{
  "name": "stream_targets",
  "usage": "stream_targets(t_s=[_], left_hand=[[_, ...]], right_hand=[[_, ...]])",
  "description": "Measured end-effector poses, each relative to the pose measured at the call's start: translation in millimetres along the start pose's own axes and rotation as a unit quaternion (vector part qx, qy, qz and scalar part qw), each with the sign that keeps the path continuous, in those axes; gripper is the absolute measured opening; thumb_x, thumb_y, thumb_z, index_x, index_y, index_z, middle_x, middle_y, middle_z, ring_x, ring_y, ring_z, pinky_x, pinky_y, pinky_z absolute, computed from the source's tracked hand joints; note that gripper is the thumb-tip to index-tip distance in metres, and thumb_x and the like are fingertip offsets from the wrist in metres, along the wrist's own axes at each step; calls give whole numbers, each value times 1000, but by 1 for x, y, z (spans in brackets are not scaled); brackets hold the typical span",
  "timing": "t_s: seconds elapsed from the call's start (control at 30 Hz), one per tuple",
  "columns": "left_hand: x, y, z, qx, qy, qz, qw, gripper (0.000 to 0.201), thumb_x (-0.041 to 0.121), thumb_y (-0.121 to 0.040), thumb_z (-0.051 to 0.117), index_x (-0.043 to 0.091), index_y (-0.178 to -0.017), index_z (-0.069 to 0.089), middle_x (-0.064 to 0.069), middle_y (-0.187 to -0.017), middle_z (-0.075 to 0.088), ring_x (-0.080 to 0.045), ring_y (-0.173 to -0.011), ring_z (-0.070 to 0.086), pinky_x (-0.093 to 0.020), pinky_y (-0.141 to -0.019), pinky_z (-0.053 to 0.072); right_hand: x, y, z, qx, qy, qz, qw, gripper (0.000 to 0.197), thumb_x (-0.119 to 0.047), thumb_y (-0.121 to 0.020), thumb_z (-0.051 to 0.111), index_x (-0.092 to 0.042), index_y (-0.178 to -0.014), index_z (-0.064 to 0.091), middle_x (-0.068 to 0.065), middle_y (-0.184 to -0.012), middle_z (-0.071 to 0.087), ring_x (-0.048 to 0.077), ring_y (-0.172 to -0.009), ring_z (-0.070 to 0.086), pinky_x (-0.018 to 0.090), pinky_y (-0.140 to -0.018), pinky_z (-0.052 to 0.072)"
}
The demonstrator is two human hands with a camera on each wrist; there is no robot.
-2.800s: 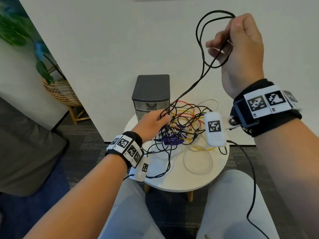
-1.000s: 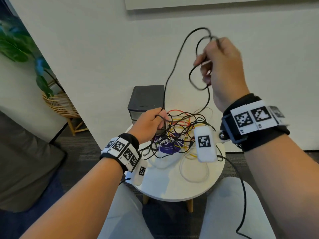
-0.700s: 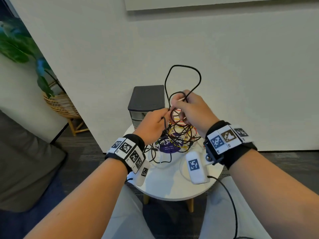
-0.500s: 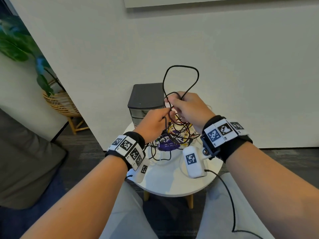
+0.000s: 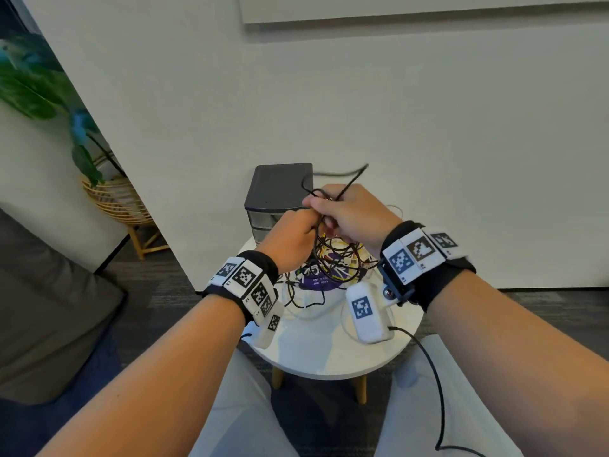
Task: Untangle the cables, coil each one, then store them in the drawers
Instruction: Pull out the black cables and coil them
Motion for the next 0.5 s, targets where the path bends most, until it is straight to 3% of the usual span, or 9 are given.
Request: stream_targets(t_s=[0.07, 0.2, 0.3, 0.4, 0.5], left_hand=[[1, 0, 0, 0, 5, 1, 1000, 19, 11, -102, 50, 6, -104, 68, -8, -93, 69, -28, -88, 68, -40, -81, 55], [-4, 2, -1, 4, 118, -41, 992, 29, 22, -102, 43, 14, -92, 69, -12, -81, 65, -32, -78, 62, -43, -80, 51], [0, 6, -4, -7, 112, -50, 992, 37, 30, -108, 42, 20, -86, 70, 3, -67, 54, -20, -70, 55, -41, -78, 50], [-4, 12, -4, -16, 106, -68, 992, 40, 35, -108, 41, 34, -79, 67, 11, -66, 52, -24, -72, 57, -46, -85, 52], [-16, 19, 1, -38, 99, -102, 989, 38, 36, -109, 39, 29, -82, 66, -1, -76, 60, -20, -73, 58, -42, -86, 53]], right_hand=[[0, 0, 1, 14, -12, -35, 999, 22, -17, -102, 55, -2, -95, 69, -5, -56, 44, 8, -47, 41, 19, -48, 36], [-7, -5, -11, 90, -24, -56, 994, 26, -22, -103, 51, -11, -84, 67, -5, -56, 45, 5, -43, 40, 20, -46, 33], [-21, -7, -21, 143, -11, -103, 984, 29, -26, -102, 50, -16, -80, 66, -4, -59, 47, 9, -48, 41, 26, -50, 32], [-32, -5, -35, 203, -46, -134, 969, 28, -27, -102, 49, -18, -81, 64, 2, -60, 45, 14, -50, 39, 30, -48, 31], [-44, -1, -53, 259, -118, -162, 945, 26, -24, -103, 48, -18, -80, 60, 1, -61, 42, 12, -49, 34, 28, -46, 26]])
Point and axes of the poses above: each hand's wrist, its own y-axis away from the middle knuckle, its own z-axis out of the palm, x = y × z, the point moved 5 cm from there along -y, towards the middle knuckle
